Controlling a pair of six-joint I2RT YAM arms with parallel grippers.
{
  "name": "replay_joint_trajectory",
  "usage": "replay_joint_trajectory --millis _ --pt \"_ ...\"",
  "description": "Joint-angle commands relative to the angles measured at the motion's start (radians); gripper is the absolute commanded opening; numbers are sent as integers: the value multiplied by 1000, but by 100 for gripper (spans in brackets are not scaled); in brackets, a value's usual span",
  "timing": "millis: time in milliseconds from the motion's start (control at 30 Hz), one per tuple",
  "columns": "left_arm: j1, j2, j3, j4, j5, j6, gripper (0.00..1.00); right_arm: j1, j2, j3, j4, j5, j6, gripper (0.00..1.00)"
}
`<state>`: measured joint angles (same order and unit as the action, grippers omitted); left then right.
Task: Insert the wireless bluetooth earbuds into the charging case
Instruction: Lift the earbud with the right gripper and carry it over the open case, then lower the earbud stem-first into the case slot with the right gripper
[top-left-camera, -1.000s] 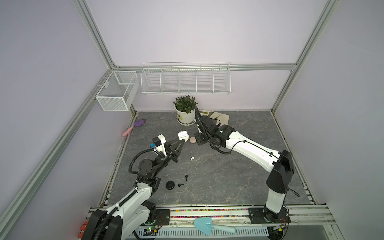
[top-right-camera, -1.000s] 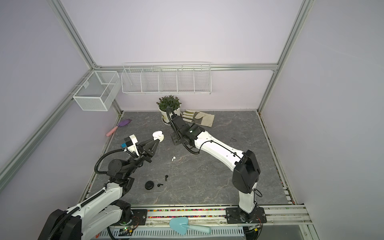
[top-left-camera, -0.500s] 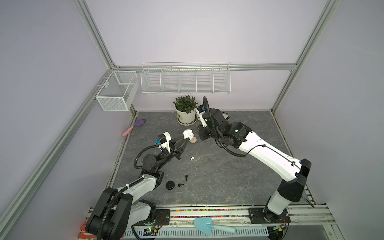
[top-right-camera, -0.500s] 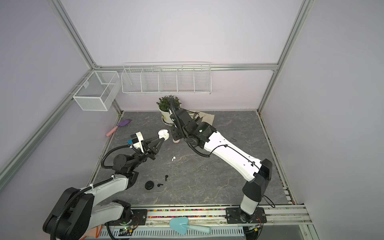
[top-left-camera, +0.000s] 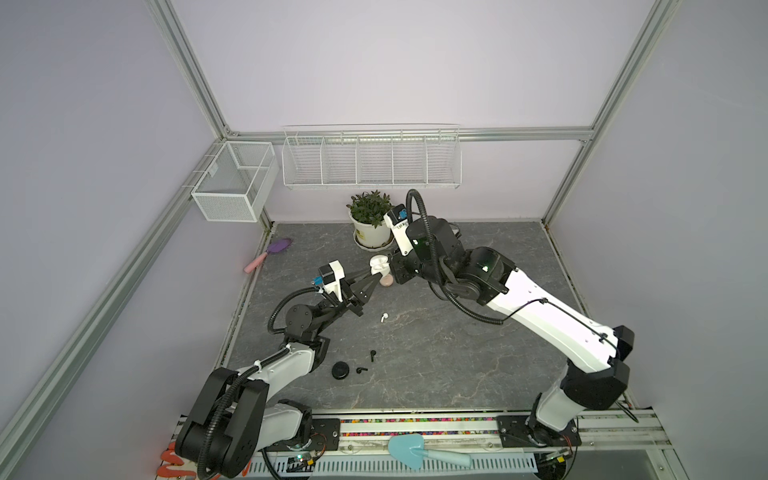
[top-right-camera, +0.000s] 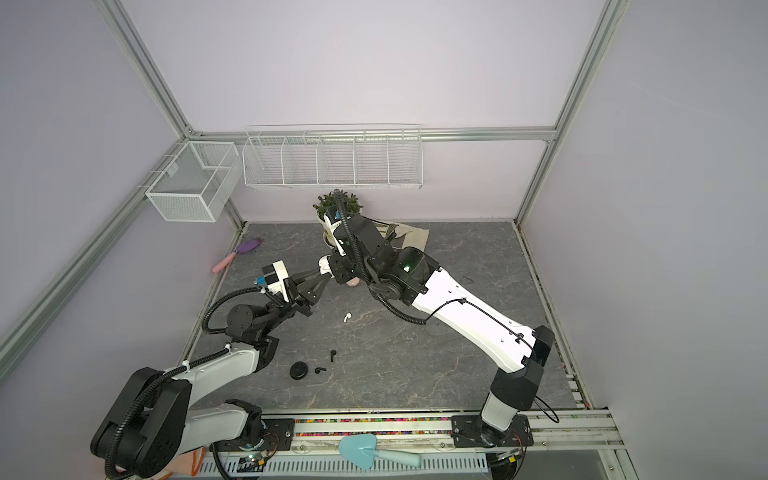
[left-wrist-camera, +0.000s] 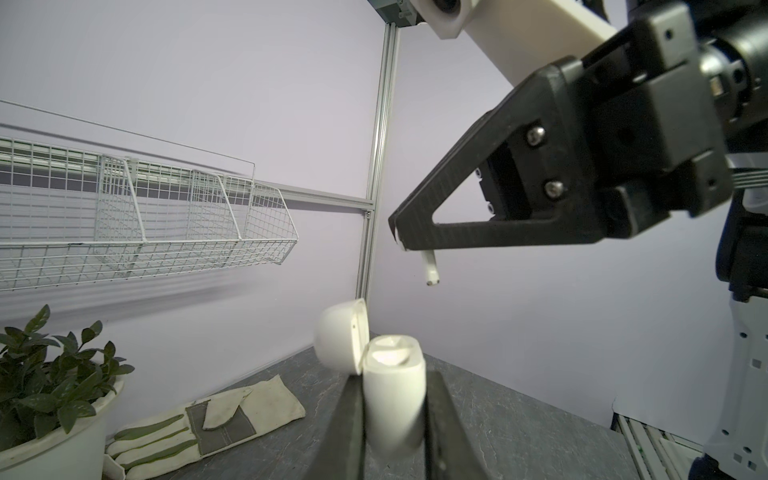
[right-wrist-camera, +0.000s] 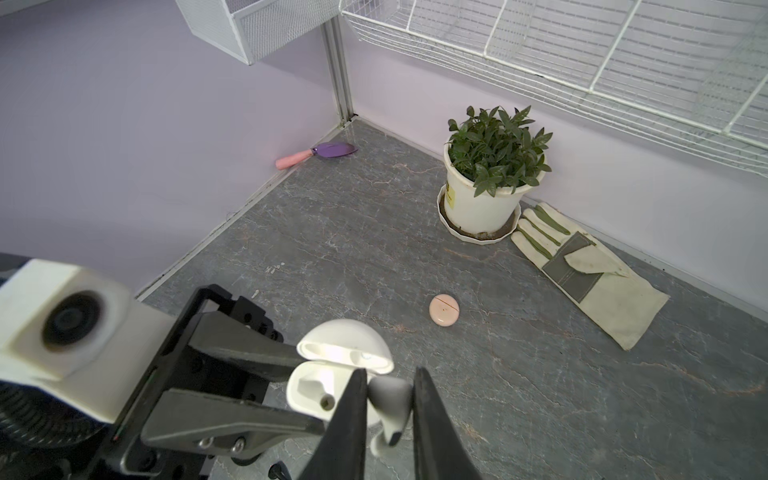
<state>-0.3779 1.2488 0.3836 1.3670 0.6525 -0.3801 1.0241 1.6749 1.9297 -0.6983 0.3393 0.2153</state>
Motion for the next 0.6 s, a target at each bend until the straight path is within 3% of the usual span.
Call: replay_joint_trajectory --millis 0,567 --pt "-3 -4 29 49 9 7 0 12 -21 -22 55 -8 -17 20" --pt "-2 -18 21 49 4 0 0 34 -20 -79 135 -32 0 19"
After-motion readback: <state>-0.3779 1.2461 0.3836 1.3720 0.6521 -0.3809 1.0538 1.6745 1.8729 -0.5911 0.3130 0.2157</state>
